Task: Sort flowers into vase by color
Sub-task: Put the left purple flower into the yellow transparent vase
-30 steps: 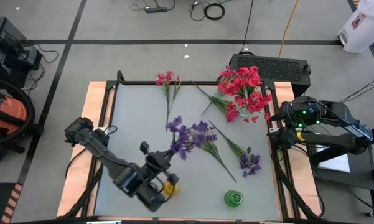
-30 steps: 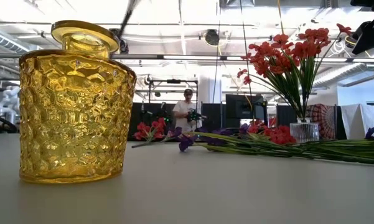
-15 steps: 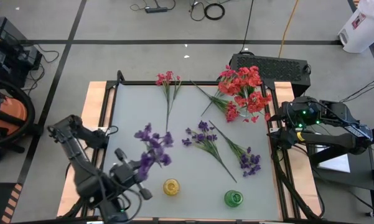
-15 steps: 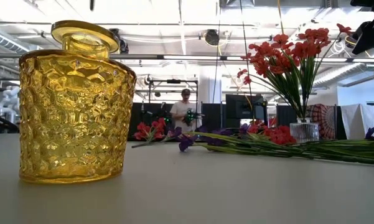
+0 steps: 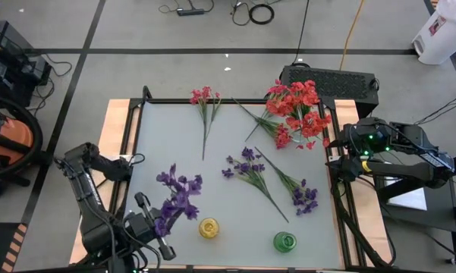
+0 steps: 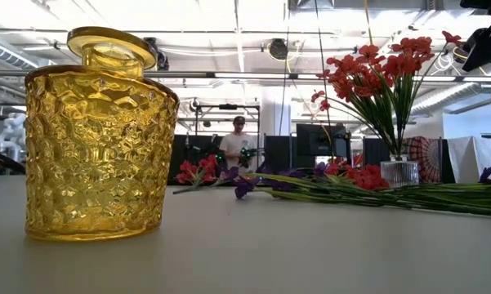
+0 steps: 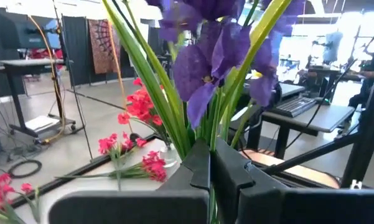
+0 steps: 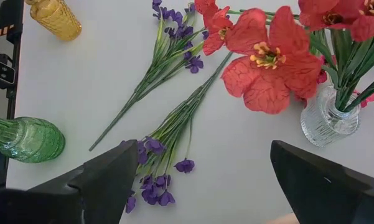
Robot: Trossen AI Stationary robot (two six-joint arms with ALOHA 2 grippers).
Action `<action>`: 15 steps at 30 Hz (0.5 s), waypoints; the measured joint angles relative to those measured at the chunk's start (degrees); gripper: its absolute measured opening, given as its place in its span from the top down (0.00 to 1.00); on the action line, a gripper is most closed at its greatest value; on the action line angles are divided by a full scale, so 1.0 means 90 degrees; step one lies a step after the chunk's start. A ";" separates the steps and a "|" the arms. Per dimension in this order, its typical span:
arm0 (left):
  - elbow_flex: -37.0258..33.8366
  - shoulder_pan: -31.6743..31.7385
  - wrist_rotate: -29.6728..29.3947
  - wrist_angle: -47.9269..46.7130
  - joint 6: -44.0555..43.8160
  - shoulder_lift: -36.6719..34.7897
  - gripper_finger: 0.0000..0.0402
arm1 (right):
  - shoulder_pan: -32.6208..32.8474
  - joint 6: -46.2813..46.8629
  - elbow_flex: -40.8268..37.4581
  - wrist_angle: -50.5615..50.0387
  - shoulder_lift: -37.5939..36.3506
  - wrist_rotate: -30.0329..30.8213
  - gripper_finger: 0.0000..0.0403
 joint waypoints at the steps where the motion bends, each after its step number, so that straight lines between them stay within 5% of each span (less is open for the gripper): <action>1: 0.0000 0.0000 0.0002 0.0070 -0.0002 0.0044 1.00 | 0.0000 -0.0002 0.0000 0.0000 0.0000 0.0000 0.11; 15: -0.0002 0.0005 0.0049 0.0764 0.0000 0.0617 1.00 | 0.0000 0.0000 0.0000 0.0002 0.0000 0.0000 0.11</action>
